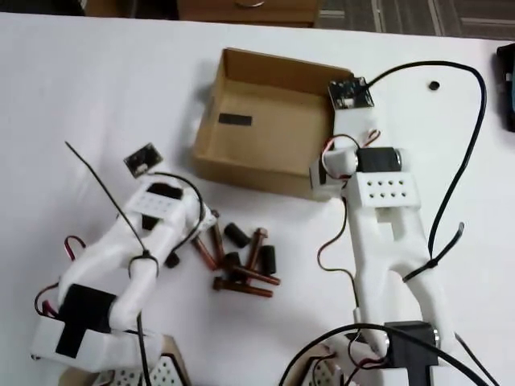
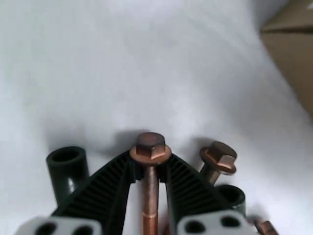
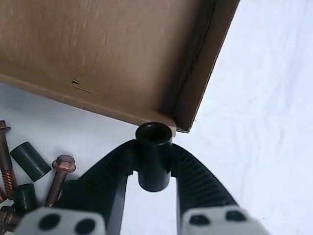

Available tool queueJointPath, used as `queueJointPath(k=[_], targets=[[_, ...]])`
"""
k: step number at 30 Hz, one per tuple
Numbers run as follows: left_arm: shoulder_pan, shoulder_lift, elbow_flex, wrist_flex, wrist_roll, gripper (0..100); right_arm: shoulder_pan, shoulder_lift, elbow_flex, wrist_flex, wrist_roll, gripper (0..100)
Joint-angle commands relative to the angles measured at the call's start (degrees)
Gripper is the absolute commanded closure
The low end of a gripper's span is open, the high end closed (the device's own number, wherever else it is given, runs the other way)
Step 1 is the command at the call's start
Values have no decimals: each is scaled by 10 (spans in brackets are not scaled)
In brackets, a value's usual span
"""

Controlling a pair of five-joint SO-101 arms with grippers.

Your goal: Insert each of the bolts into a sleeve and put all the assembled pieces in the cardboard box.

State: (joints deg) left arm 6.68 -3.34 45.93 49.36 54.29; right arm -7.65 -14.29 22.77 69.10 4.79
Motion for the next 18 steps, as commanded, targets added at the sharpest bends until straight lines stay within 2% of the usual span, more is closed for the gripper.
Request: queueJointPath(k=[1, 5, 11, 18], targets=[[-22, -4, -31, 57, -4, 976, 5, -34, -28, 2, -4, 978], [-23, -5, -125, 168, -9, 976, 5, -47, -70, 3, -4, 978], [-32, -5, -329, 344, -72, 976, 5, -140, -91, 3, -4, 978], [-73, -8, -559, 425, -171, 976, 5, -296, -90, 30, -4, 978]])
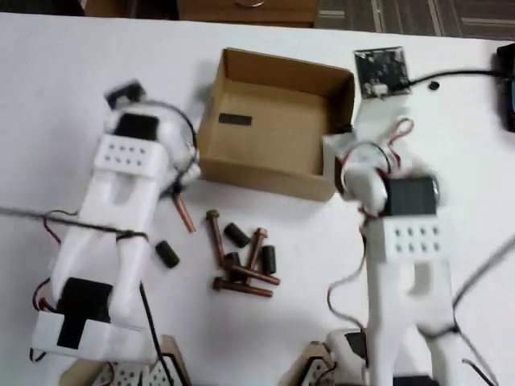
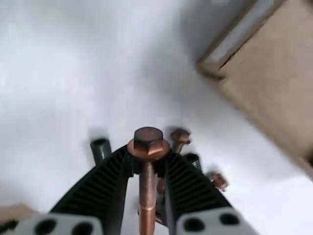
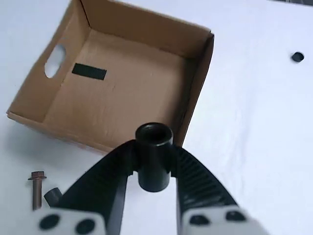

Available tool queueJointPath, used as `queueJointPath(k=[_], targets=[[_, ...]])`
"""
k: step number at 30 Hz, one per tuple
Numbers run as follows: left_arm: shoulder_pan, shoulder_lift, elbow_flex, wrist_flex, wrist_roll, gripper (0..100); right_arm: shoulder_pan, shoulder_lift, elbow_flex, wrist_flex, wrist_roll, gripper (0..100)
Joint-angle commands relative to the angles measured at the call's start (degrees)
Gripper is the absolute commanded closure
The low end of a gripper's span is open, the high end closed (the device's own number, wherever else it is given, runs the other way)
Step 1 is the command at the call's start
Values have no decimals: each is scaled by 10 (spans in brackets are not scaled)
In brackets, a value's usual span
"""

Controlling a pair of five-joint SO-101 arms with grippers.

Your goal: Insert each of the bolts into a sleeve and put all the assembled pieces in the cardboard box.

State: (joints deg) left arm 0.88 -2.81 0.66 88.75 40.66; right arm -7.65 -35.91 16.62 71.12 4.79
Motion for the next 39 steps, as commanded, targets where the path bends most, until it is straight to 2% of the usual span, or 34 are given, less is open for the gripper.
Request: queueJointPath(k=[1, 6, 12, 14, 18, 21, 24, 30, 35, 39], targets=[[-17, -18, -131, 47, -48, 976, 5, -103, -28, 18, -4, 978], [2, -83, -211, 115, -113, 976, 0, -215, -28, 57, -4, 978], [6, -219, -215, 120, -122, 976, -1, -308, -28, 134, -4, 978], [36, -269, -204, 127, -125, 976, -24, -327, -28, 171, -4, 978], [156, -360, -135, 124, -145, 976, -112, -357, -28, 212, -5, 978], [214, -411, -71, 99, -138, 976, -168, -378, -26, 218, -65, 978], [242, -456, -22, 86, -139, 976, -182, -400, -10, 220, -124, 978], [253, -582, 51, 16, -139, 976, -190, -488, 94, 218, -127, 979], [252, -650, 161, -33, -139, 976, -283, -583, 182, 217, -127, 979], [254, -657, 195, -86, -138, 976, -304, -639, 273, 210, -127, 979]])
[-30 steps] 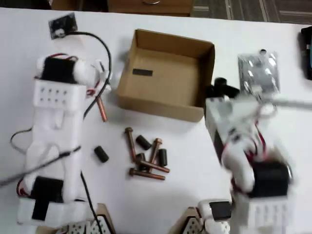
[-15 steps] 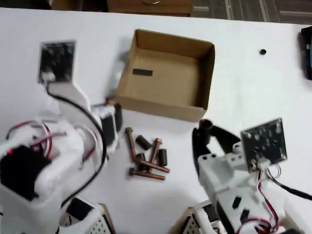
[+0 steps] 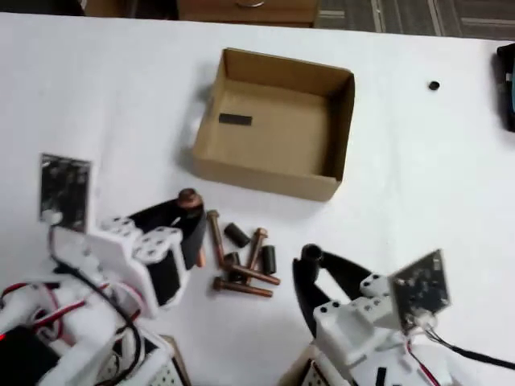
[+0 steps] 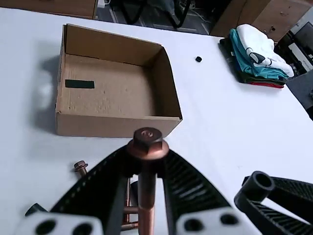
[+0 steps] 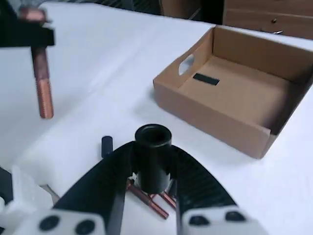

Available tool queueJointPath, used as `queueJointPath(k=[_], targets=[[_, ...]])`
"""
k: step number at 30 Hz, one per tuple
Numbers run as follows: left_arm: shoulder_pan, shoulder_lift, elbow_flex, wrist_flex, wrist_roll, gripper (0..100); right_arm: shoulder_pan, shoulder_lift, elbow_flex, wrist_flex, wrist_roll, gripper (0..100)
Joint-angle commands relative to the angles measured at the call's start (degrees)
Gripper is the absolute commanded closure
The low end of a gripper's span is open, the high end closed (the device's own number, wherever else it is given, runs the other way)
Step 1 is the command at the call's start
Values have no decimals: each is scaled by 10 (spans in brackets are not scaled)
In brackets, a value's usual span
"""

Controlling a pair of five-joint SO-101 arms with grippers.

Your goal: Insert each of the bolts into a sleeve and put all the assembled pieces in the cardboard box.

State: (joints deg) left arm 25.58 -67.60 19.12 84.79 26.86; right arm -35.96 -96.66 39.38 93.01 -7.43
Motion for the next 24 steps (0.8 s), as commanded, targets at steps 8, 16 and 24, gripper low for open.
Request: queueJointPath(k=[8, 16, 24], targets=[[25, -9, 95, -207, -2, 976, -109, -58, 227, -153, -4, 979], [-3, -12, 145, -251, -4, 976, -109, 23, 296, -312, -8, 979], [-63, -11, 153, -245, -1, 976, -110, 57, 314, -385, -8, 979]])
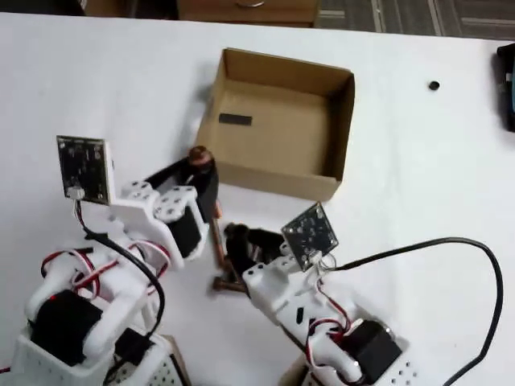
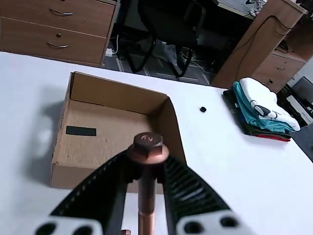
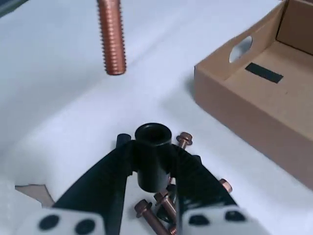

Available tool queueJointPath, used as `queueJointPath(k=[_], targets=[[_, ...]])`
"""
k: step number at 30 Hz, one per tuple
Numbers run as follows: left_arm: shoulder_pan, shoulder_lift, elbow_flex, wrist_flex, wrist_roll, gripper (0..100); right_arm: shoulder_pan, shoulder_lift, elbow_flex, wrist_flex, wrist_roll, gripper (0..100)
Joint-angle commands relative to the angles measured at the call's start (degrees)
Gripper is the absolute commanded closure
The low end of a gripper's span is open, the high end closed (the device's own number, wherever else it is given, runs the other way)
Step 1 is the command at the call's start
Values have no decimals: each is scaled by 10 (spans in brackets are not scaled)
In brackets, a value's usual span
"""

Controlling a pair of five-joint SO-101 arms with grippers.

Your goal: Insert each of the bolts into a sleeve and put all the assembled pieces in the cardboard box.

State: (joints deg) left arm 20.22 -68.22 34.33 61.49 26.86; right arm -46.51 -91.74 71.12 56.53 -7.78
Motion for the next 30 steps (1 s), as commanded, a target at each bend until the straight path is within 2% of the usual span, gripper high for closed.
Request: queueJointPath(k=[1, 5, 10, 18, 30], targets=[[-10, -5, 9, -13, -1, 976, -5, 7, -4, -20, -4, 979], [-6, -5, 32, -14, 11, 976, -5, 7, -4, -21, -4, 979], [-5, -5, 35, -29, 23, 976, -41, 10, -4, -30, -4, 979], [25, -6, 34, -14, 25, 976, -42, 8, -4, -36, -2, 979], [26, -20, 34, 14, 41, 976, -41, 8, -4, -36, -4, 979]])
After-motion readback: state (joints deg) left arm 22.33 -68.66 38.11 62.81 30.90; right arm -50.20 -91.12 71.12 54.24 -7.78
